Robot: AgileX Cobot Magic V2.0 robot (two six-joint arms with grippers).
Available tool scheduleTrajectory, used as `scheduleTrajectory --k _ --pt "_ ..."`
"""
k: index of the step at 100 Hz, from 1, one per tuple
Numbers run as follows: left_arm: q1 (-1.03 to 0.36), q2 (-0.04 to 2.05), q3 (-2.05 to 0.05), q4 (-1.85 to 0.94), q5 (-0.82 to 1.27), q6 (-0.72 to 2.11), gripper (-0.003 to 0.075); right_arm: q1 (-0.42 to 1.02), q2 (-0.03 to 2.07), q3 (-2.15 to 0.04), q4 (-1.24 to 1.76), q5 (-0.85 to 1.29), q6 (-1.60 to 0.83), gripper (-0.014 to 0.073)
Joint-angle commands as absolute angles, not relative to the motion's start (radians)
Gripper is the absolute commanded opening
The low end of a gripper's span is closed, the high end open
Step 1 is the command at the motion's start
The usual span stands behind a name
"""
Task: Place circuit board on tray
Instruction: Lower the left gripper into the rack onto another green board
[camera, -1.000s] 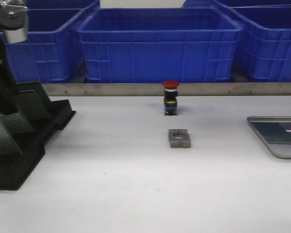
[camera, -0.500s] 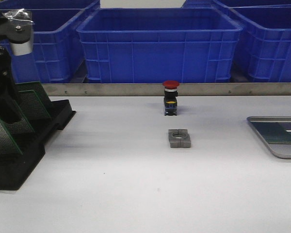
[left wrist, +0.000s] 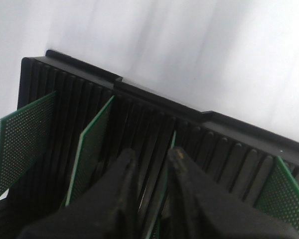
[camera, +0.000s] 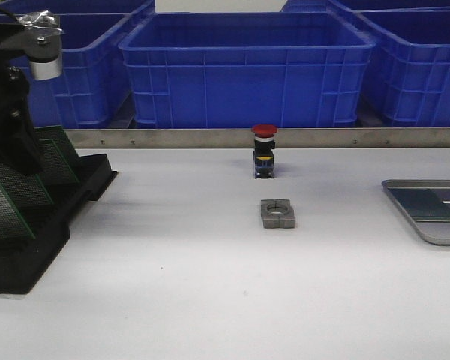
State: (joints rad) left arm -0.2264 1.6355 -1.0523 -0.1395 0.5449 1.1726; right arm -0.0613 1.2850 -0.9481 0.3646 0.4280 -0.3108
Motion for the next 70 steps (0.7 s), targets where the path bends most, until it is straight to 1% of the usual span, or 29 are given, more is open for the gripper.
scheduleTrajectory --k 1,14,39,56,70 --pt "-0.221 1.6 -1.081 -0.15 0.527 1.161 0.0044 -0.068 1.253 -0.971 0.367 0.37 -0.323 0.0535" --pt "-0.221 1.6 -1.081 -0.15 0.528 1.161 -0.0021 -0.068 1.253 -0.971 0.367 0.369 -0.323 0.0535" --pt "-0.221 1.596 -1.081 -0.142 0.54 1.161 -0.002 -0.068 1.253 -0.971 0.367 0.368 -0.323 0.0535" --pt "-0.223 1.572 -1.1 -0.105 0.623 1.161 -0.002 -0.068 1.253 -0.971 0.367 0.368 -0.323 0.0535" --pt "-0.223 1.539 -1.126 -0.105 0.643 1.161 -0.002 -0.068 1.248 -0.971 0.367 0.343 -0.323 0.0535"
